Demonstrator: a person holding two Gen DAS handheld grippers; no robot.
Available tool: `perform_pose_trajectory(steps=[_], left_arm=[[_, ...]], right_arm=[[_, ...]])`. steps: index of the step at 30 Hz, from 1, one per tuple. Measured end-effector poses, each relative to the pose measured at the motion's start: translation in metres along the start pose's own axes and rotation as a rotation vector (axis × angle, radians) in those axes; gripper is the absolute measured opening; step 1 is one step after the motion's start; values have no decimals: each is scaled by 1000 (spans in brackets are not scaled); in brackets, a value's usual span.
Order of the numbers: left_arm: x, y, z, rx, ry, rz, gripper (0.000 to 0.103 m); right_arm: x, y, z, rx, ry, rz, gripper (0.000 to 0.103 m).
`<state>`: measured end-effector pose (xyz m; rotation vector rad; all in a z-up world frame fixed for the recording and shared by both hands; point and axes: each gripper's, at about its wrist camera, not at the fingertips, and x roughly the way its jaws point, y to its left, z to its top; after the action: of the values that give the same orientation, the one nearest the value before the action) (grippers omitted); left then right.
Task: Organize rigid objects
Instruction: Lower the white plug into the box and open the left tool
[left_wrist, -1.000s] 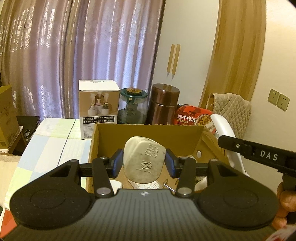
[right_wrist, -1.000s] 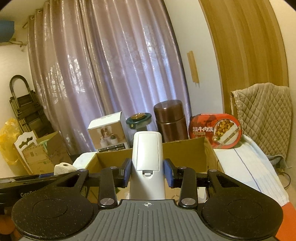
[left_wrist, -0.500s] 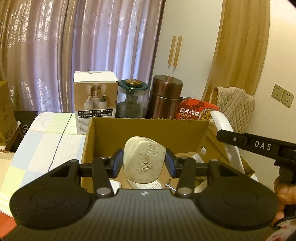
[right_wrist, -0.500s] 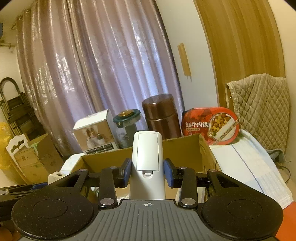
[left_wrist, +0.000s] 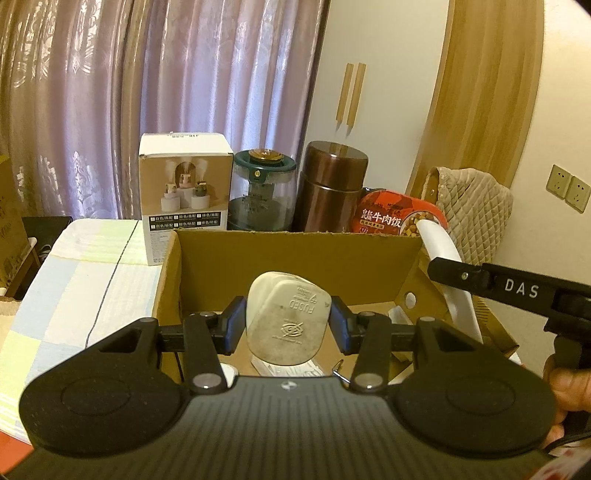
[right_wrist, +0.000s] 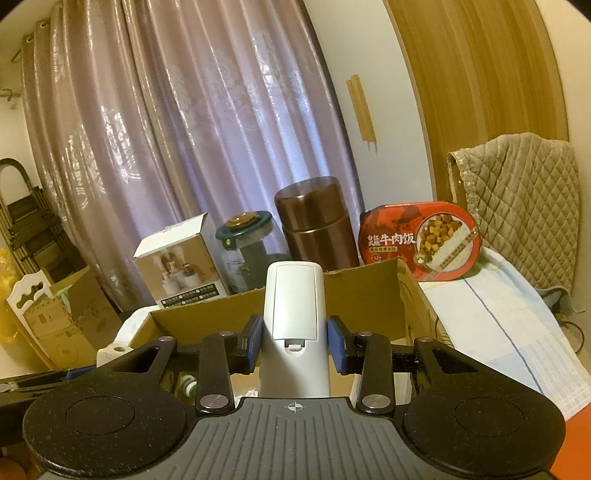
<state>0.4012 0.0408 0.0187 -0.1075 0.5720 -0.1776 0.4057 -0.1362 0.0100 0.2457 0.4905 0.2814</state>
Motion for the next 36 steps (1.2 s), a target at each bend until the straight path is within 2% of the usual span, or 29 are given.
perform_pose_trajectory(steps=[13,36], left_arm=[[16,14,-16,-37,43,26,43],[21,10,-20,-38,49,25,43]], right_arm=[[12,0,-7,5,24,4,35],[14,3,-13,-7,30,4,35]])
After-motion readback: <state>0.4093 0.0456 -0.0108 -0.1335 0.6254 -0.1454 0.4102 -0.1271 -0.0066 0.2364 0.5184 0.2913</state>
